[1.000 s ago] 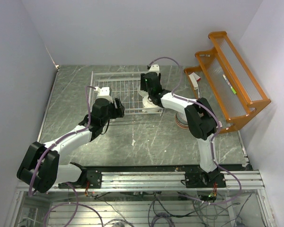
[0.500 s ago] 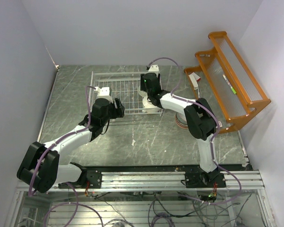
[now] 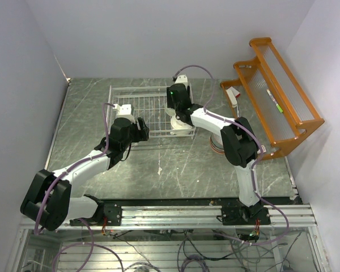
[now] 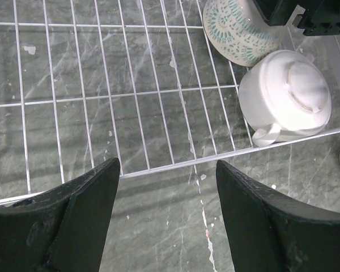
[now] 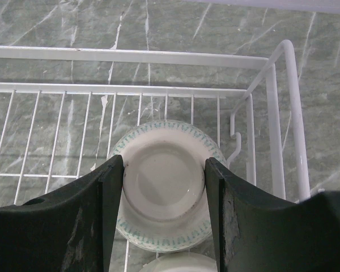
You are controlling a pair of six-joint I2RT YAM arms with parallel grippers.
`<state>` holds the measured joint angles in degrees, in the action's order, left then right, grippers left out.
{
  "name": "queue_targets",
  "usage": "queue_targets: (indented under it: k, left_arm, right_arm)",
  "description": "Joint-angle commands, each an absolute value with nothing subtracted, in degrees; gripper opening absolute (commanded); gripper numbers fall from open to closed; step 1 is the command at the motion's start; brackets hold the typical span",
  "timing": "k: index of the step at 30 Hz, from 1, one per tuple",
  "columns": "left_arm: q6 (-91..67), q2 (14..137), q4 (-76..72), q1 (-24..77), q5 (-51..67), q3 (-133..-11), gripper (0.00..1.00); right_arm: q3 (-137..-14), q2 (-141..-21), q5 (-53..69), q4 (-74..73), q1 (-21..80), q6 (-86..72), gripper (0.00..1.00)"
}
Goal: Unload the bowls from the dish rack
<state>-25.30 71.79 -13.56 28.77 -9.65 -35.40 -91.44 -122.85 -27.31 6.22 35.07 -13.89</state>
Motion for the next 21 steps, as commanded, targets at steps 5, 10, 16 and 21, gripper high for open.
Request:
queue_targets:
  k: [5,10,16,21]
  left_arm:
    - [-24.87,72.25,-13.97,29.62,-9.91,-35.45,0.79]
    - [-24.87,72.33,-13.98,29.61,-9.78,-35.44,0.79]
    - [-24.96,72.66,-13.58,29.60,-9.06,-35.80,0.79]
    - [-25.42,73.76,-14.12,29.61,-7.09,-36.06,0.80]
  right_arm:
    - [-96.24,-123.66,-28.01,5.86,35.27,-11.98,0.00]
    - [-97.58,-123.76,-27.87,5.66,34.93,-11.73,0.00]
    - [-97.84,-122.95,-26.80,6.15,34.72,-12.07,0.00]
    - [-96.19,-121.43,-25.69,7.31,34.56,-12.56,0.00]
